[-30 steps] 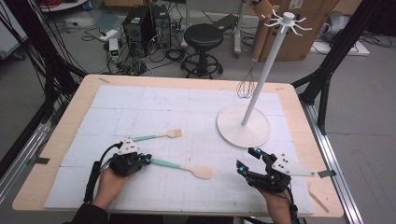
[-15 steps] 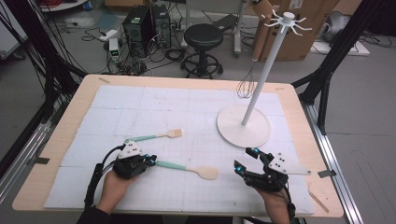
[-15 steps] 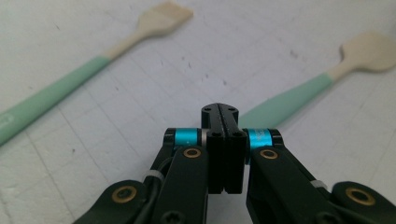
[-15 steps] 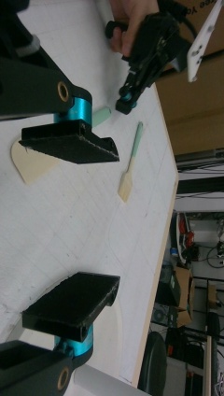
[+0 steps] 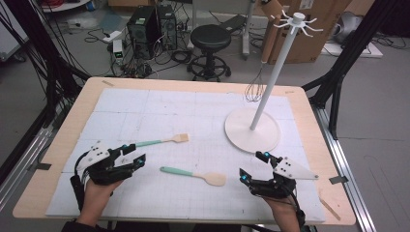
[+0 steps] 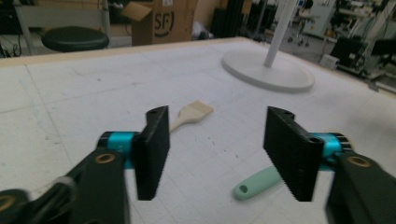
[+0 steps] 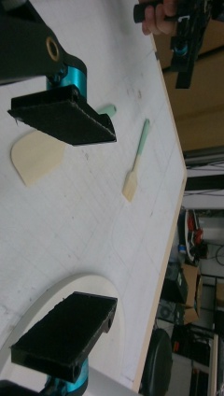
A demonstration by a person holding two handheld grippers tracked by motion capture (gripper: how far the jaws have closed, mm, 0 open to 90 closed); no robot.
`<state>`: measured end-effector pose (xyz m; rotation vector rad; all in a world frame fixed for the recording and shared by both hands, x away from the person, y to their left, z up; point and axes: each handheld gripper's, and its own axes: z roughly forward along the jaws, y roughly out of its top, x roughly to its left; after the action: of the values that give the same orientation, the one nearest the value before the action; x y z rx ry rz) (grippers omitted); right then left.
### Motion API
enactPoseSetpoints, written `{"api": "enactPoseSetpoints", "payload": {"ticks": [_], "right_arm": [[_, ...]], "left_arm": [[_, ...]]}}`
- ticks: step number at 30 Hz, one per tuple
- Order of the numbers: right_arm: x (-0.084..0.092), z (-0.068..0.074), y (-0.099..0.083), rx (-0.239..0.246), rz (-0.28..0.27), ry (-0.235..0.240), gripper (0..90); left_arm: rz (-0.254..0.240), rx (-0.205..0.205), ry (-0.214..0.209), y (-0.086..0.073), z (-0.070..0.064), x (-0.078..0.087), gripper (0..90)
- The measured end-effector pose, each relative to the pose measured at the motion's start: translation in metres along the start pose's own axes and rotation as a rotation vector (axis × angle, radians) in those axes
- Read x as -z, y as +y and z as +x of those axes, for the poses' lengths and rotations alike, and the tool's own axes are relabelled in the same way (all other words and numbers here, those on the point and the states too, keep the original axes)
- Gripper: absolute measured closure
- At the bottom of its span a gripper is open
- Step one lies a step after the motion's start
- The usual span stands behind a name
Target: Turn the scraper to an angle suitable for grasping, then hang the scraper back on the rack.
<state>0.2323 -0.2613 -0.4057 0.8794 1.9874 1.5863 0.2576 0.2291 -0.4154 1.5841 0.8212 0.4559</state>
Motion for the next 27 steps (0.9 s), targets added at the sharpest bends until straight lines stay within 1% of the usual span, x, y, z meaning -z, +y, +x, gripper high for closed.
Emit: {"api": "enactPoseSetpoints", "payload": {"ticks": [1, 2, 3, 4, 5, 6, 8, 11, 12, 16, 19, 21, 23, 25, 27], "right_arm": [[0.0, 0.001, 0.001, 0.001, 0.002, 0.002, 16.4], [0.001, 0.002, 0.002, 0.008, 0.002, 0.005, 16.4], [0.001, 0.003, 0.003, 0.011, 0.003, 0.006, 16.4], [0.002, 0.003, 0.003, 0.02, 0.006, 0.006, 16.4], [0.003, 0.004, 0.004, 0.018, 0.007, 0.004, 16.4], [0.004, 0.003, 0.004, 0.023, 0.008, 0.004, 16.4], [0.005, 0.003, 0.004, 0.019, 0.0, -0.003, 16.1], [0.003, 0.004, 0.003, 0.011, 0.01, -0.01, 16.1], [0.002, 0.003, 0.002, 0.006, 0.019, -0.013, 16.0], [-0.003, 0.004, 0.002, 0.005, 0.023, -0.005, 16.1], [-0.005, 0.006, 0.004, 0.01, 0.035, 0.012, 16.4], [-0.006, 0.005, 0.006, 0.006, 0.039, 0.011, 16.4], [-0.007, 0.004, 0.007, 0.005, 0.038, 0.007, 16.4], [-0.009, 0.005, 0.007, 0.007, 0.037, 0.008, 16.4], [-0.011, 0.008, 0.007, 0.01, 0.047, 0.017, 16.4]], "left_arm": [[-0.023, 0.005, 0.005, 0.0, 0.001, 0.004, 32.4], [-0.035, 0.002, 0.012, 0.0, 0.001, 0.007, 27.9], [-0.05, -0.006, 0.034, 0.0, 0.001, 0.01, 23.3], [-0.057, -0.013, 0.044, 0.0, 0.001, 0.013, 17.3], [-0.066, -0.014, 0.043, 0.0, 0.002, 0.015, 15.5], [-0.083, -0.011, 0.046, -0.002, 0.003, 0.021, 16.0], [-0.095, -0.006, 0.042, -0.004, 0.004, 0.026, 15.9], [-0.096, -0.011, 0.059, -0.007, 0.007, 0.034, 16.0], [-0.095, -0.008, 0.062, -0.007, 0.007, 0.036, 16.0], [-0.099, 0.001, 0.076, -0.008, 0.012, 0.043, 16.0], [-0.108, 0.005, 0.073, -0.008, 0.014, 0.046, 15.9], [-0.104, -0.008, 0.077, -0.007, 0.014, 0.047, 15.9], [-0.107, -0.01, 0.074, -0.006, 0.014, 0.047, 15.9], [-0.106, -0.012, 0.071, -0.007, 0.013, 0.048, 15.9], [-0.101, -0.016, 0.072, -0.007, 0.013, 0.047, 15.9]]}}
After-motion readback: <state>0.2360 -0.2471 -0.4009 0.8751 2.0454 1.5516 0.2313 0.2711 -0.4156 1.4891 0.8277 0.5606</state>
